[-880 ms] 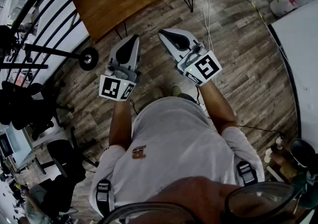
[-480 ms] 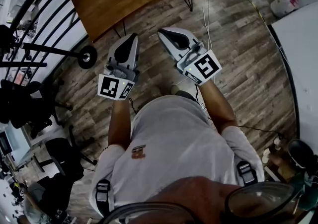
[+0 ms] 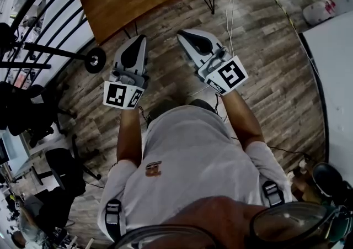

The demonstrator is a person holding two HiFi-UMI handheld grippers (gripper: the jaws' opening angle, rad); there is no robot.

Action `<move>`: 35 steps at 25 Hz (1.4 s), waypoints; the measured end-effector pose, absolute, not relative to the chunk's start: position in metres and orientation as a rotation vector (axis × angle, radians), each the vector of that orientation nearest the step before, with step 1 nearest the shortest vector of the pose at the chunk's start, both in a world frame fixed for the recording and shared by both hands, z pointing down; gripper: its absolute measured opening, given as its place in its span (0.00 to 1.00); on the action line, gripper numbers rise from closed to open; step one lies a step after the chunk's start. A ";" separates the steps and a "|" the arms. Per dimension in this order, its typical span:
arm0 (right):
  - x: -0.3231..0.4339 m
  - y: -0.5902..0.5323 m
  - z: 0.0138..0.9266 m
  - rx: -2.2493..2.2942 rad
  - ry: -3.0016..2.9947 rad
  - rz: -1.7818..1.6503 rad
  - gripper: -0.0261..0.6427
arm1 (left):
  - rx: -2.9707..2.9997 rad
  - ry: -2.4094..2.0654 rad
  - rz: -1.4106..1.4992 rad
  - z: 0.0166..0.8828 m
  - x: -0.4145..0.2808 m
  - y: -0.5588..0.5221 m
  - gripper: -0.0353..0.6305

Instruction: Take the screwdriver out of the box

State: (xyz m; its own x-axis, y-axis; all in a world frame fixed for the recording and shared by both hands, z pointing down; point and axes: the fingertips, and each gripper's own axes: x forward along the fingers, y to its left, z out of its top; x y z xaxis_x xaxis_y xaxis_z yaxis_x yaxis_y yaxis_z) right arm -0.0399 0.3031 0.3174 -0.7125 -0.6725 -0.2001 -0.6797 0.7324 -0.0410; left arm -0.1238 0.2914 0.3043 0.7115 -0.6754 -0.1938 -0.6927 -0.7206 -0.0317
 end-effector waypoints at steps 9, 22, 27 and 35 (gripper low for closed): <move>-0.010 0.287 0.329 -1.083 2.751 0.047 0.09 | -2.790 1.180 0.239 0.315 -0.109 0.270 0.08; 0.001 0.175 0.340 -1.142 2.772 0.064 0.09 | -2.772 1.167 0.225 0.328 -0.106 0.142 0.08; -0.003 0.107 0.341 -1.160 2.785 0.058 0.09 | -2.775 1.171 0.212 0.332 -0.112 0.072 0.08; -0.034 -0.006 0.342 -1.187 2.818 0.059 0.09 | -2.781 1.151 0.139 0.346 -0.139 -0.046 0.08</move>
